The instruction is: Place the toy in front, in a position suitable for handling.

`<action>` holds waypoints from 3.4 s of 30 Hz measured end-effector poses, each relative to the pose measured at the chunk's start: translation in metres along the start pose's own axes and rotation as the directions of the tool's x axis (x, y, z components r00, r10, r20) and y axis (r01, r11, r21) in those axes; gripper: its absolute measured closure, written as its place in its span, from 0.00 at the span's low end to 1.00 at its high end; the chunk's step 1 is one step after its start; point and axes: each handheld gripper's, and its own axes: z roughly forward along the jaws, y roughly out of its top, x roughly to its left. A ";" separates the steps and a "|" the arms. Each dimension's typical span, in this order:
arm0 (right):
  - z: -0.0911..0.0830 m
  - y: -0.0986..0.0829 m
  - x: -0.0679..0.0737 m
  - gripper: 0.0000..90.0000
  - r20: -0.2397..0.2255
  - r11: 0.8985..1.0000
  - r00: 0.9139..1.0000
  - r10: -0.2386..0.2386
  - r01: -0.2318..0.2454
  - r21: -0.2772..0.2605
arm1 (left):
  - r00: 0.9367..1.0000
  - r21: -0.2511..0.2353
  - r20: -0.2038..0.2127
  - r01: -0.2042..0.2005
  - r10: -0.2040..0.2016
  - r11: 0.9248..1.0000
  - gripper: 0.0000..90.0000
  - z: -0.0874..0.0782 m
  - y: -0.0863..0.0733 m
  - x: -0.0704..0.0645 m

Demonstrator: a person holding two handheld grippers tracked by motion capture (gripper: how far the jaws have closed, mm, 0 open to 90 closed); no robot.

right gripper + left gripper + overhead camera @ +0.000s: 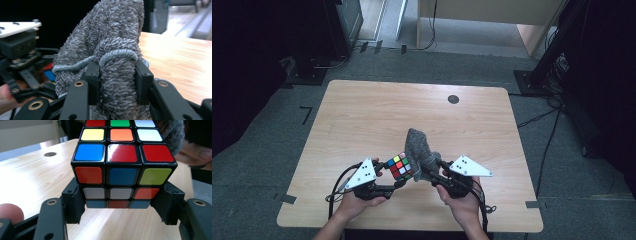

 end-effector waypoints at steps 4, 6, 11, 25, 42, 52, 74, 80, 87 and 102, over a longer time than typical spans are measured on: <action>0.008 -0.010 -0.009 0.72 0.043 0.997 0.999 0.001 -0.004 0.078 | 1.000 -0.008 -0.018 0.011 -0.011 1.000 0.39 -0.002 0.000 0.003; 0.008 -0.012 -0.011 0.72 0.077 0.996 0.997 -0.011 0.004 0.092 | 0.999 -0.056 -0.016 0.047 -0.048 0.997 0.39 -0.007 0.002 0.007; 0.015 -0.022 -0.013 0.72 0.148 0.993 0.989 0.001 -0.019 0.119 | 0.990 -0.117 -0.036 0.132 -0.137 0.984 0.39 -0.016 0.001 0.021; 0.037 -0.033 0.029 0.73 -0.047 0.990 0.999 -0.023 0.029 0.137 | 0.977 -0.142 0.027 0.214 -0.213 0.966 0.39 -0.010 0.001 0.019; 0.025 -0.029 0.013 0.72 -0.028 0.999 0.999 0.032 -0.031 0.031 | 0.969 -0.139 0.030 0.247 -0.245 0.959 0.39 -0.013 0.002 0.025; 0.042 -0.040 0.029 0.72 -0.085 0.985 0.994 -0.075 0.087 0.148 | 0.973 -0.120 0.020 0.233 -0.232 0.965 0.39 -0.012 0.002 0.023; 0.028 -0.032 0.008 0.72 -0.007 0.999 1.000 0.007 -0.007 0.044 | 0.970 -0.124 0.022 0.243 -0.242 0.962 0.39 -0.012 0.002 0.024; 0.036 -0.038 0.022 0.72 -0.092 0.996 0.995 -0.047 0.054 0.077 | 0.968 -0.119 0.038 0.250 -0.247 0.961 0.39 -0.009 0.002 0.022; 0.047 -0.046 0.028 0.72 -0.162 0.978 0.984 -0.071 0.100 0.182 | 0.975 -0.105 -0.004 0.220 -0.222 0.970 0.39 -0.010 0.001 0.023; -0.001 -0.009 -0.012 0.74 -0.041 0.993 0.996 0.078 -0.081 -0.091 | 0.998 0.008 -0.014 -0.062 0.062 0.998 0.39 0.006 -0.004 -0.004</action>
